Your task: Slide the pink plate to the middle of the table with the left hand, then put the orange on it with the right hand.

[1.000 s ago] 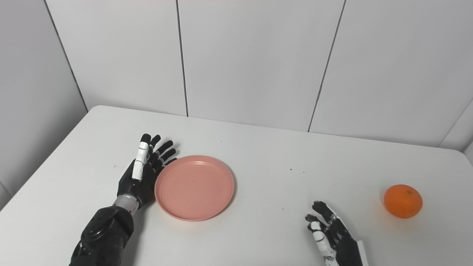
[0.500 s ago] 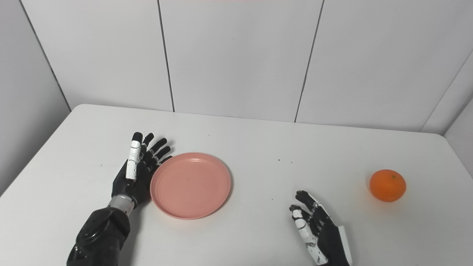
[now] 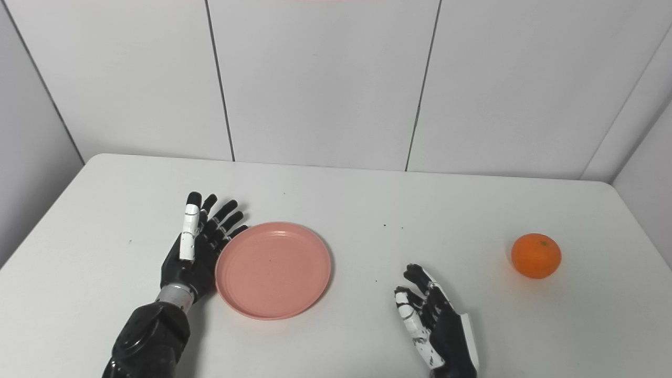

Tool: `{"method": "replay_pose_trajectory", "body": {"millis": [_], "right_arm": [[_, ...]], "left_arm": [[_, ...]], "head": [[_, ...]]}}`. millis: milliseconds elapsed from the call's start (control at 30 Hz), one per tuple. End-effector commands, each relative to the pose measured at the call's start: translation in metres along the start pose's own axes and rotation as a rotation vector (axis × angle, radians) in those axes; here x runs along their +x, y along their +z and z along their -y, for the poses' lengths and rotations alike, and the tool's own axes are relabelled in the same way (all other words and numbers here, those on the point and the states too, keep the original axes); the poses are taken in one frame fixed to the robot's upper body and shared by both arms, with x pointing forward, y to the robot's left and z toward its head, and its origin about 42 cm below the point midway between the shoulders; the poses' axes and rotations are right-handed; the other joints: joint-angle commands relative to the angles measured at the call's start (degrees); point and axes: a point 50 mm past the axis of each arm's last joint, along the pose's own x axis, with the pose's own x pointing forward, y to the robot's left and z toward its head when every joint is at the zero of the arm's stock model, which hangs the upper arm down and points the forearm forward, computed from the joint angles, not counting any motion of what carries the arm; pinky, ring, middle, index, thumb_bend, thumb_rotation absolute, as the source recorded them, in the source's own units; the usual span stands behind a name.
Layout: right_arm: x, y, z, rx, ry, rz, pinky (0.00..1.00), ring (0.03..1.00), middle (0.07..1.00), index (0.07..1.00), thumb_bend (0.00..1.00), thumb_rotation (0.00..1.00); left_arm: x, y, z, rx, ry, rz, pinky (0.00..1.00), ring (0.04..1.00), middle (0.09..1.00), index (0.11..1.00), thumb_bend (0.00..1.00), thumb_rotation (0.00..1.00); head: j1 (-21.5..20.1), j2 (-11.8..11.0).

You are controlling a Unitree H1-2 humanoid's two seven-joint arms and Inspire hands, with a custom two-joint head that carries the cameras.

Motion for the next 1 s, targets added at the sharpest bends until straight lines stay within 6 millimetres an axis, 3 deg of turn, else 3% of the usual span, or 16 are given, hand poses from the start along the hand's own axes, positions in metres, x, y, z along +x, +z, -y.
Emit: {"method": "replay_pose_trajectory", "body": {"millis": [0,500,967], "right_arm": [[-0.004,-0.002,-0.017,0.029,0.039,-0.048,0.69,0.753,0.841,0.827,0.64,0.6],[-0.001,0.001,-0.029,0.026,0.035,-0.056,0.7,0.76,0.833,0.811,0.62,0.58],[0.007,0.002,-0.049,0.045,0.025,-0.046,0.7,0.749,0.821,0.8,0.63,0.57]], "left_arm": [[-0.002,-0.004,0.006,-0.003,-0.003,-0.02,0.81,0.883,0.871,0.982,0.83,0.81],[-0.003,-0.014,0.026,-0.037,-0.053,-0.048,0.81,0.884,0.884,0.984,0.84,0.8],[-0.003,-0.013,0.026,-0.084,-0.052,-0.059,0.85,0.882,0.88,0.989,0.83,0.8]], "head": [[-0.24,-0.02],[-2.63,0.27],[-7.92,1.31]]}}
